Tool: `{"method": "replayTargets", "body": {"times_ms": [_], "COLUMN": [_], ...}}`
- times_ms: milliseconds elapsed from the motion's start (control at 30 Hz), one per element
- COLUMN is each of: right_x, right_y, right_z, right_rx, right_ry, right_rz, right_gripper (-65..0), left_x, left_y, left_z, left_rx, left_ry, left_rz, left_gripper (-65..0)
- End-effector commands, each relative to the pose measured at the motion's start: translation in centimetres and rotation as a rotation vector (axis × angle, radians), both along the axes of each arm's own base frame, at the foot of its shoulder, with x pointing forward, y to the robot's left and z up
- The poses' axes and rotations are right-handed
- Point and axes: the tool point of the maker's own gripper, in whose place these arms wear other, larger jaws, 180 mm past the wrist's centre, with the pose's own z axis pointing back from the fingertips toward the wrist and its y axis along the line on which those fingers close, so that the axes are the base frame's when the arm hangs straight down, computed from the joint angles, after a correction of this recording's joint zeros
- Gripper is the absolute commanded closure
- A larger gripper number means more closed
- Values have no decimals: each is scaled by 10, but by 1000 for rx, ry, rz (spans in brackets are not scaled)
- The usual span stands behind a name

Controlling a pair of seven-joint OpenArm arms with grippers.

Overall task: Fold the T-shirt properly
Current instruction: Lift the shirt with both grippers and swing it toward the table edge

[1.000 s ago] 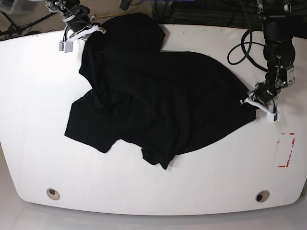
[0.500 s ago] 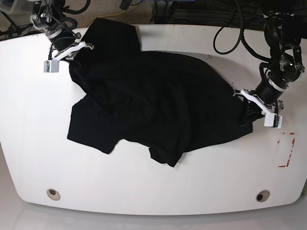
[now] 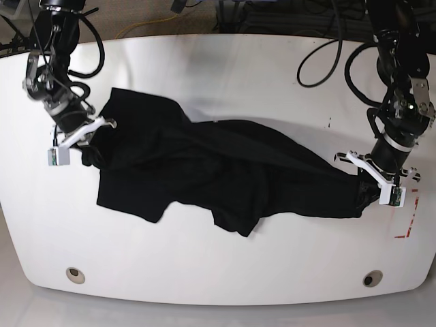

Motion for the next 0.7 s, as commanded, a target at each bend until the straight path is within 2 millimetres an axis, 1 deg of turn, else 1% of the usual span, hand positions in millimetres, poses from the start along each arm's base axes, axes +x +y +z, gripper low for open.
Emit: {"method": "replayTargets", "body": {"times_ms": [0, 100, 167, 200, 267, 333, 367, 400, 467, 567, 667], "right_x": [22, 45, 65, 71, 91, 103, 110, 119, 132, 152, 165], "right_y": [-2, -4, 0, 1, 5, 4, 3, 2, 1, -6, -10], "right_z": [17, 21, 25, 27, 40, 50, 56, 66, 78, 105, 130], "right_rx": [6, 9, 19, 23, 23, 5, -9, -20, -29, -59, -97], "right_ry": [-63, -69, -78, -81, -105, -120, -129, -146, -162, -200, -235], "right_rz": [12, 19, 30, 33, 50, 61, 69, 74, 78, 78, 85], "right_gripper": [0, 0, 0, 0, 0, 0, 0, 0, 0, 0, 0], "left_x": [9, 16, 24, 27, 34, 37, 40, 44, 49, 55, 59], "left_y": [-14, -12, -11, -10, -9, -8, -7, -4, -2, 2, 8], "left_z": [18, 25, 38, 44, 58, 64, 70, 80, 96, 121, 145], "left_rx": [0, 35, 58, 65, 74, 82, 90, 100, 111, 129, 157], "left_ry": [-71, -100, -138, -153, -190, -194, -199, -217, -252, -308, -363], "left_rz": [-13, 24, 48, 54, 71, 85, 98, 112, 124, 146, 177], "left_gripper": [-1, -1, -1, -1, -3, -3, -3, -3, -3, -3, -3]}}
